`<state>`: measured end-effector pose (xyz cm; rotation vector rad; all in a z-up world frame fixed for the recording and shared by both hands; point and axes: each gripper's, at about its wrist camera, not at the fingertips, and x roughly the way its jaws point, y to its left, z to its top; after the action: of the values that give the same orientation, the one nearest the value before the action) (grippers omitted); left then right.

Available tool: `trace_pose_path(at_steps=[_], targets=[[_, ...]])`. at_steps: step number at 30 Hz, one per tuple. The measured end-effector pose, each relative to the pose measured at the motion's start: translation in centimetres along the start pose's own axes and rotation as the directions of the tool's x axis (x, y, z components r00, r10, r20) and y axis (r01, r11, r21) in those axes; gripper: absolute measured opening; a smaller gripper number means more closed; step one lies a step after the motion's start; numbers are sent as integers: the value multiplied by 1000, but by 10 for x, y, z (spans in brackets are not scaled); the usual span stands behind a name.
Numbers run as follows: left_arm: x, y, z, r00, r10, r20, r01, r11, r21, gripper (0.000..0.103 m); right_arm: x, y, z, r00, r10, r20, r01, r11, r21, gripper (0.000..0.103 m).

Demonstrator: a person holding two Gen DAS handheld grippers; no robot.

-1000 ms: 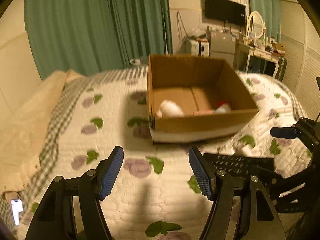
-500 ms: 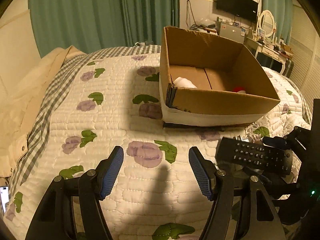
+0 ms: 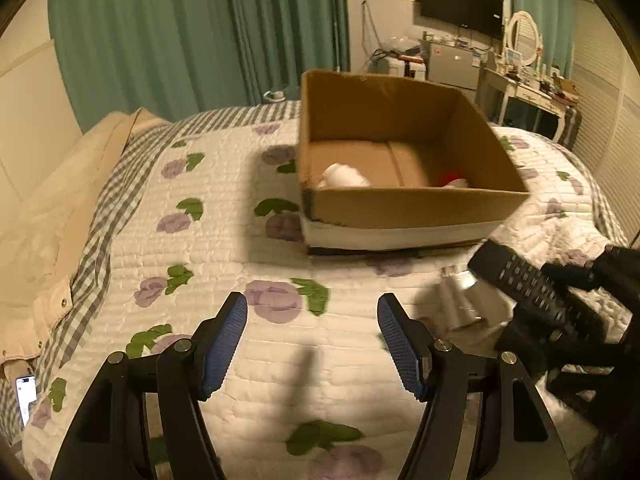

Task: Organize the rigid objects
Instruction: 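Grasp the black charger with the left tool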

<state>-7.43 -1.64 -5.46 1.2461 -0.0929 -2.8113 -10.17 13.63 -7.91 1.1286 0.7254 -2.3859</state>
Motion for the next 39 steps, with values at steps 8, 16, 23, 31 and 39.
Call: trace_pose_path(at_steps=[8, 16, 23, 31, 39], targets=[[-19, -55, -1, 997, -83, -7, 83, 996, 33, 70, -52, -70, -28, 998, -67, 15, 63, 981, 184, 42], [-9, -124, -15, 979, -184, -84, 188, 981, 46, 70, -53, -103, -52, 994, -107, 14, 99, 953, 285, 42], [10, -152, -25, 959, -239, -156, 245, 969, 26, 70, -47, -120, -63, 997, -73, 24, 60, 934, 353, 42], [33, -173, -30, 965, -184, -189, 195, 980, 42, 70, -35, -118, -65, 999, -53, -1, 49, 932, 360, 42], [37, -173, -36, 964, -190, -187, 203, 978, 52, 56, -33, -117, -66, 998, -66, -12, 66, 933, 354, 42]])
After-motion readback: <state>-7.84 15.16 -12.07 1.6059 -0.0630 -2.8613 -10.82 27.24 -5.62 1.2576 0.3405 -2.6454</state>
